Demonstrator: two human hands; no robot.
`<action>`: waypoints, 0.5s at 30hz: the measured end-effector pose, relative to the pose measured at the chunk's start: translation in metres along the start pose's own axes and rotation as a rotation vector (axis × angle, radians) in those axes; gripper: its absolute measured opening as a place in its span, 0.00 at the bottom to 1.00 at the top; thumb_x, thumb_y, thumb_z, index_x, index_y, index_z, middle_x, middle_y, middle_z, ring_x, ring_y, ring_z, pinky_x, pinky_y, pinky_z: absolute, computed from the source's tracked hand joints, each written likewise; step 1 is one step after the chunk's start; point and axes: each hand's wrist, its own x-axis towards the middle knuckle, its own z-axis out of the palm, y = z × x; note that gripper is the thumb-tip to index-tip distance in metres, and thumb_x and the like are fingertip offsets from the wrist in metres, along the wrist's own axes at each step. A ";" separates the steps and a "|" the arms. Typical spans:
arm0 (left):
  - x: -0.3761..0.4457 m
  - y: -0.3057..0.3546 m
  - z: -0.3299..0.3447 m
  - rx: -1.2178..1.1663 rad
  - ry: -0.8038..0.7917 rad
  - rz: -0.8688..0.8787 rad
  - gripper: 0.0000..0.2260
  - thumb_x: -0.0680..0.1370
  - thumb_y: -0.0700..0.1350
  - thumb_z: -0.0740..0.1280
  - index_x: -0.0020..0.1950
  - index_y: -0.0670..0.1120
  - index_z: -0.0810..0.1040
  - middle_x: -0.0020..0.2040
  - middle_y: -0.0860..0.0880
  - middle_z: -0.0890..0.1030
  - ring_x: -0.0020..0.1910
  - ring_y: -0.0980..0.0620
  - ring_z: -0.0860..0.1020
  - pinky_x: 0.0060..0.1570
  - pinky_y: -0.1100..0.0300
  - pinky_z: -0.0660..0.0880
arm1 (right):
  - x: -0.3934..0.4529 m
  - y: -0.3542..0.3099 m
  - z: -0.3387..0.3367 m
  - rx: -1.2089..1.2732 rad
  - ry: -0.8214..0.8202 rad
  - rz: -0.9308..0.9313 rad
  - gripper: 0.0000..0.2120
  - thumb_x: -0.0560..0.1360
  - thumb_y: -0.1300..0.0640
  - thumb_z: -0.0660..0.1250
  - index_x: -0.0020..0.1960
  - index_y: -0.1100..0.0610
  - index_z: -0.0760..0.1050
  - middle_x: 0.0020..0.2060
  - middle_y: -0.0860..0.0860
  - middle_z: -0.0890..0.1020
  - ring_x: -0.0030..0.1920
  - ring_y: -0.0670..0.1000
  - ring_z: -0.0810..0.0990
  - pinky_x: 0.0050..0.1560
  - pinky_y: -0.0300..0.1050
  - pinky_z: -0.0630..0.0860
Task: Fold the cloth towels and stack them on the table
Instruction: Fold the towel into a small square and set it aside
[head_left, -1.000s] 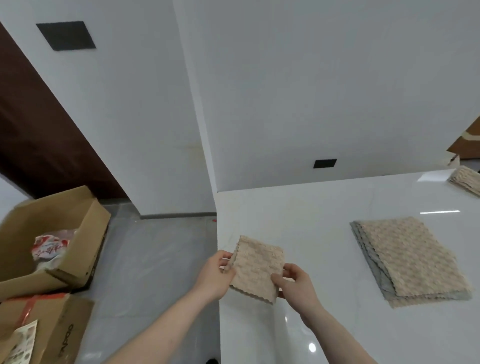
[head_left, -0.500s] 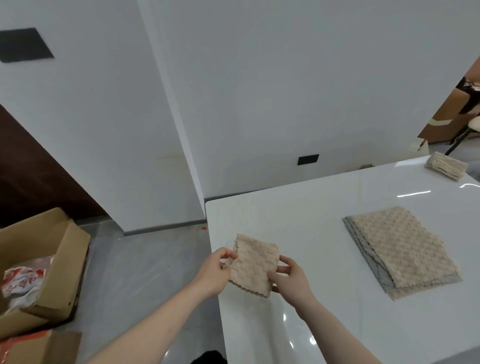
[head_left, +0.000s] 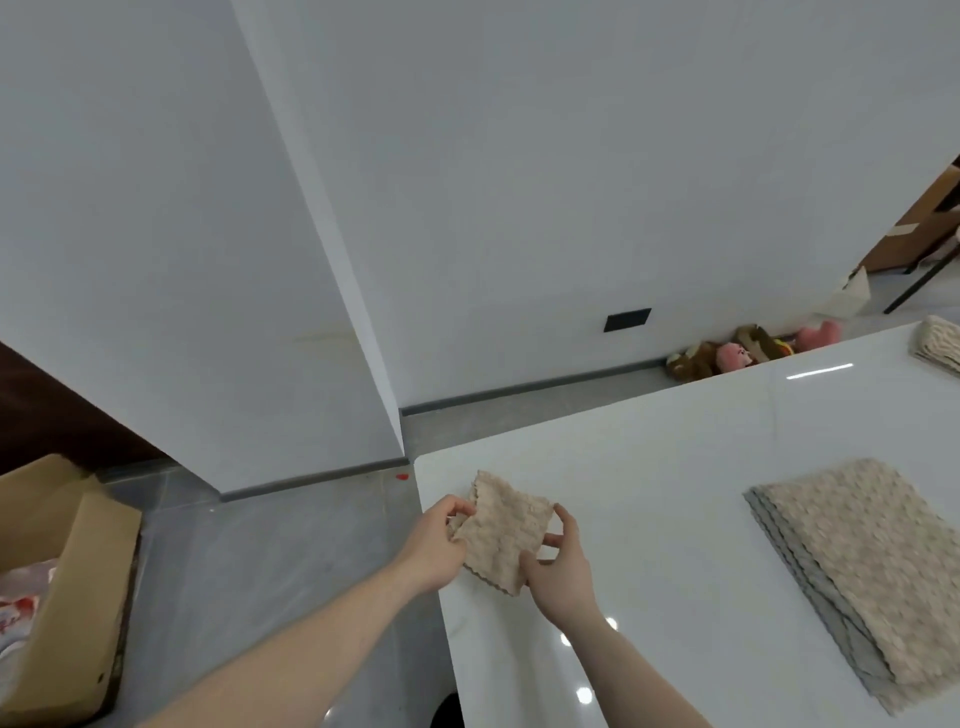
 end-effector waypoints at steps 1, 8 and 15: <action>0.014 -0.004 -0.004 0.010 -0.010 -0.003 0.20 0.76 0.32 0.59 0.59 0.54 0.76 0.63 0.53 0.76 0.55 0.57 0.76 0.36 0.76 0.72 | 0.009 -0.001 0.008 -0.016 0.010 -0.003 0.34 0.78 0.62 0.65 0.78 0.42 0.57 0.56 0.45 0.78 0.42 0.46 0.86 0.37 0.42 0.82; 0.068 -0.031 -0.010 0.166 -0.092 0.000 0.24 0.74 0.33 0.61 0.67 0.52 0.73 0.70 0.50 0.73 0.67 0.49 0.74 0.53 0.70 0.71 | 0.054 0.018 0.042 -0.194 0.004 0.051 0.34 0.74 0.63 0.64 0.77 0.47 0.64 0.67 0.47 0.76 0.56 0.50 0.83 0.56 0.48 0.81; 0.047 -0.046 0.005 0.636 -0.192 0.305 0.30 0.75 0.40 0.62 0.78 0.51 0.66 0.81 0.52 0.59 0.79 0.49 0.55 0.78 0.57 0.52 | 0.048 0.036 0.043 -0.369 -0.114 0.088 0.35 0.76 0.60 0.63 0.81 0.47 0.60 0.73 0.48 0.67 0.55 0.52 0.82 0.63 0.48 0.78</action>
